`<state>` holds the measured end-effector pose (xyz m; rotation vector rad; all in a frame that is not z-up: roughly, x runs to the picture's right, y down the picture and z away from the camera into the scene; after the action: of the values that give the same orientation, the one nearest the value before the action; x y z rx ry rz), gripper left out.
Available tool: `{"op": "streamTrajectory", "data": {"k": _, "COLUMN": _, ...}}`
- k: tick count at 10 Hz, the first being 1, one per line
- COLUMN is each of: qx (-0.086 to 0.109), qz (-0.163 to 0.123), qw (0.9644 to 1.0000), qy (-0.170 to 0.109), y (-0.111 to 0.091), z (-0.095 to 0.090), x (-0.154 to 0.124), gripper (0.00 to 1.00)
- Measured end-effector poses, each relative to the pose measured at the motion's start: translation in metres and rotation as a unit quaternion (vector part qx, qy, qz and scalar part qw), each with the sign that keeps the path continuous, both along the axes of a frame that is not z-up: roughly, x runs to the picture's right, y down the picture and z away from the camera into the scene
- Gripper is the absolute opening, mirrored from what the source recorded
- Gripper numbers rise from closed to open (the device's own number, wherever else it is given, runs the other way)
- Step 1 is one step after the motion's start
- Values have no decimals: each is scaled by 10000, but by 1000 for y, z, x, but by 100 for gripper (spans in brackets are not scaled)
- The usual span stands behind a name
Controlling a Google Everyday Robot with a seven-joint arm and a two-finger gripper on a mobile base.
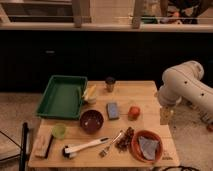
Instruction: Place apple in tray
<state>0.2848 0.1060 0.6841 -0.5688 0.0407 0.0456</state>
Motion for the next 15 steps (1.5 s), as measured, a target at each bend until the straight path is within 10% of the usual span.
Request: {"op": "streamTrajectory", "data": {"k": 15, "qx": 15, "qz": -731, "qw": 9967, "qy": -356, "y": -3, "z": 46, "x": -60, "gripper": 80}}
